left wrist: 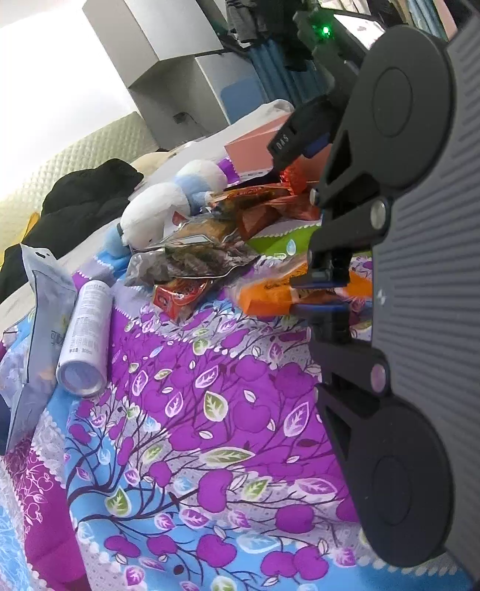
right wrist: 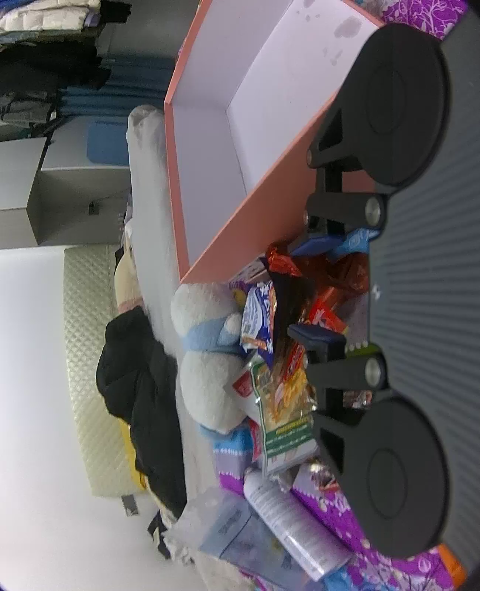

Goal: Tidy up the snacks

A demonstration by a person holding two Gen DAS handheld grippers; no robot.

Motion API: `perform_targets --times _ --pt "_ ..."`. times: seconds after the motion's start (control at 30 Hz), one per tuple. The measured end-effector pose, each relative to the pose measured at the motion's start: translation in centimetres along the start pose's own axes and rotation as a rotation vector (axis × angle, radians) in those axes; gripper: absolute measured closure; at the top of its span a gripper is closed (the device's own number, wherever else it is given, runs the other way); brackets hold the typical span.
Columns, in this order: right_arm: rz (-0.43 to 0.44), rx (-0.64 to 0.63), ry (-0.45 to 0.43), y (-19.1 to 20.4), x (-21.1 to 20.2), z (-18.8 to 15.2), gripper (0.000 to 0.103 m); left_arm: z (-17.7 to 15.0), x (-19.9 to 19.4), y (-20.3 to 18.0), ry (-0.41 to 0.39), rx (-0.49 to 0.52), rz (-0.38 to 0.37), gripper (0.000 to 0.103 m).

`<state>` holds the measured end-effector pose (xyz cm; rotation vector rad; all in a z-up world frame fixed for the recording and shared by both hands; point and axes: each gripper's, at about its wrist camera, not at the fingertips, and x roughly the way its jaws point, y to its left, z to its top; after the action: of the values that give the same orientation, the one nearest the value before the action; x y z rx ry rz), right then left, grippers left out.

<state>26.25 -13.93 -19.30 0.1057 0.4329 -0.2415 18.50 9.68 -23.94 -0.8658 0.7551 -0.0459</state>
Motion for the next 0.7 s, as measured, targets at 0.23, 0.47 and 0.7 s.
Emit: perform_targets --times 0.23,0.47,0.7 --pt "-0.046 -0.006 0.039 -0.7 1.4 -0.6 0.095 -0.2 0.4 -0.1 -0.017 -0.038 0.029 0.094" --pt "0.013 -0.01 0.053 -2.0 0.0 -0.2 0.1 -0.8 -0.1 0.3 0.0 -0.051 0.063 0.094" --pt "0.119 0.019 0.11 -3.7 -4.3 -0.7 0.101 -3.6 -2.9 2.0 0.013 -0.112 0.11 0.094"
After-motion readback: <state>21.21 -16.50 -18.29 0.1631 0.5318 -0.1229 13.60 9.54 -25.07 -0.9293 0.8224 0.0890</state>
